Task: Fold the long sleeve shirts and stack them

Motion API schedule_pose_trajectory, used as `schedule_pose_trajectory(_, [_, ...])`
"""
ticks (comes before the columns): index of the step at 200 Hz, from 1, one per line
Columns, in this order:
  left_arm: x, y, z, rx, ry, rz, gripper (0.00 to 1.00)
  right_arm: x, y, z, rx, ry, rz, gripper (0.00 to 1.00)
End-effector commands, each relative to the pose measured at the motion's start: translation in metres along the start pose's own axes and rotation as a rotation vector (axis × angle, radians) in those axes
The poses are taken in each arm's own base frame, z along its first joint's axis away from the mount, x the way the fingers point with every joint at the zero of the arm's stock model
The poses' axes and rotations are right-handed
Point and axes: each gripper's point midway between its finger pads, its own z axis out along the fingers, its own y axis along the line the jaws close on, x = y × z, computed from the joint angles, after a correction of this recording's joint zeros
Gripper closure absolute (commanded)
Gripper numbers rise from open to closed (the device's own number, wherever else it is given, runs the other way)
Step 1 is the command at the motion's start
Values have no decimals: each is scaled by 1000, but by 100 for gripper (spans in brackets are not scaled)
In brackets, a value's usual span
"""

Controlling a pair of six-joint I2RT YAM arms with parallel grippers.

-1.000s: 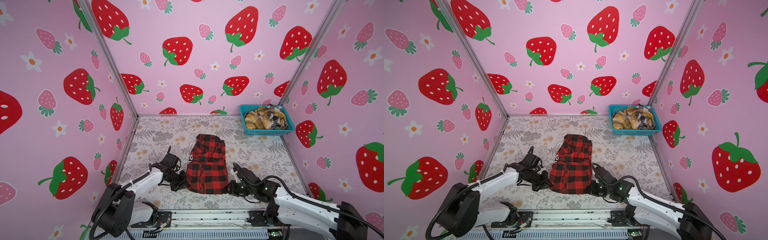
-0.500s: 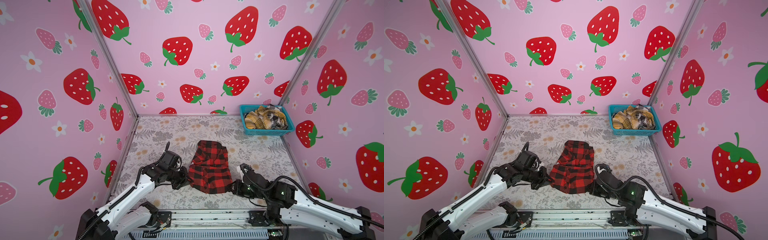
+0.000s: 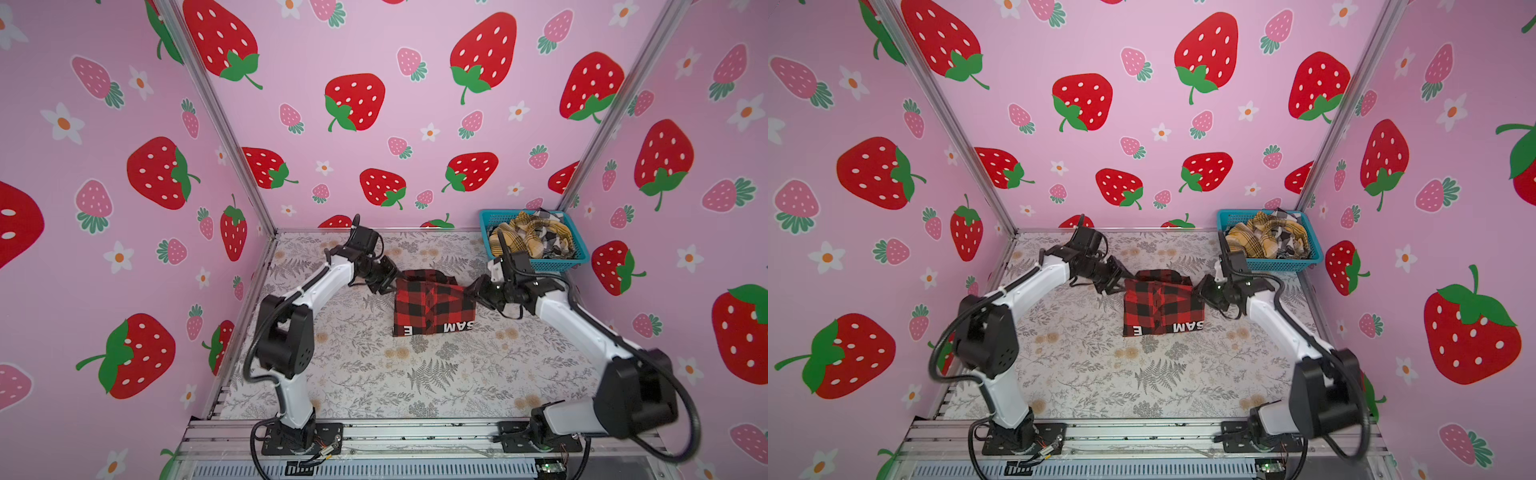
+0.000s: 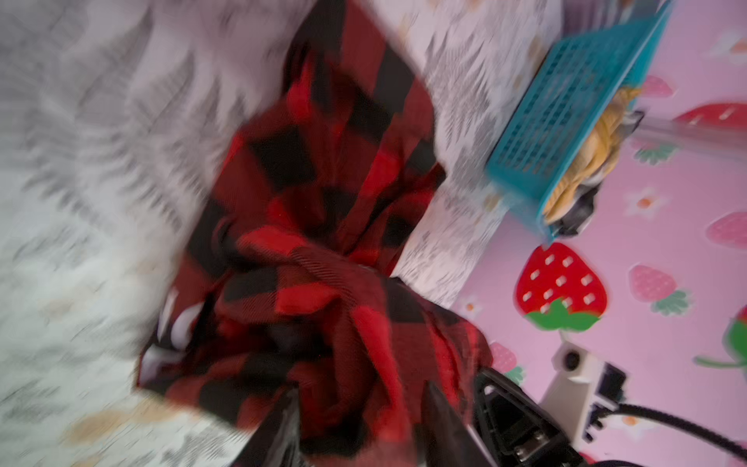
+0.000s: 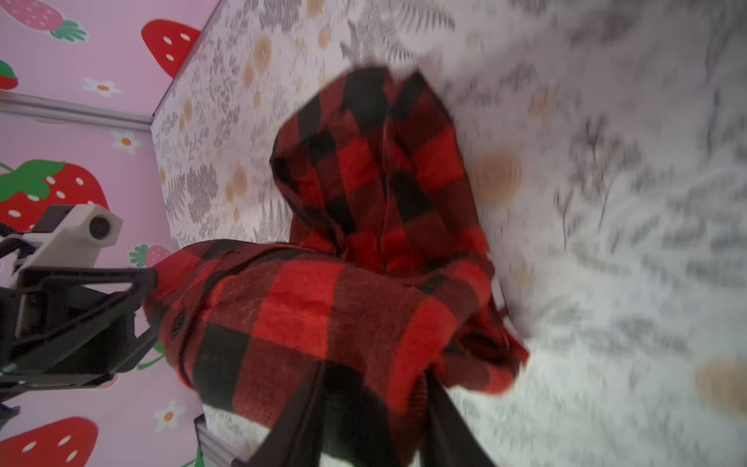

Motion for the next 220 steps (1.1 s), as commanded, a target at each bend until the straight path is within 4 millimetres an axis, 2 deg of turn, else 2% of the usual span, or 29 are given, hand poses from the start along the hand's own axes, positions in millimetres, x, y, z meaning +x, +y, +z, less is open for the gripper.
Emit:
schedule_pose_trajectory(1, [-47, 11, 13, -101, -6, 46, 44, -54, 27, 27, -129, 22, -171, 35])
schedule_pose_trajectory(10, [-64, 7, 7, -105, -48, 49, 42, -68, 31, 34, -111, 39, -207, 25])
schedule_pose_trajectory(27, [-80, -10, -17, -54, -124, 53, 39, -84, 28, 27, -34, -4, -260, 17])
schedule_pose_trajectory(44, [-77, -21, -43, -62, -196, 91, 40, -82, 31, 15, -28, -31, -291, 21])
schedule_pose_trajectory(58, [-60, -23, -46, -76, -191, 117, 45, -67, 32, 16, -12, -22, -325, 29])
schedule_pose_trajectory(78, [-21, -23, -23, -89, -111, 156, 52, -38, 21, 33, 16, 39, -336, 51])
schedule_pose_trajectory(92, [1, -24, 3, -80, -46, 182, 54, -28, 7, 44, 37, 48, -319, 57])
schedule_pose_trajectory(105, [9, -19, 24, -85, 11, 177, 59, -23, -5, 52, 59, 57, -312, 60])
schedule_pose_trajectory(128, [1, -2, 45, -111, 30, 153, 61, -20, -18, 65, 85, 71, -321, 61])
schedule_pose_trajectory(149, [-21, 16, 56, -139, 15, 122, 60, -19, -31, 82, 107, 90, -335, 58])
schedule_pose_trajectory(175, [-46, 38, 65, -188, -6, 96, 61, -19, -32, 108, 101, 127, -361, 59])
schedule_pose_trajectory(196, [-46, 58, 76, -224, 27, 78, 62, -11, -26, 124, 110, 164, -382, 61])
schedule_pose_trajectory(220, [-35, 79, 77, -249, 46, 64, 63, 10, -19, 129, 132, 194, -402, 61])
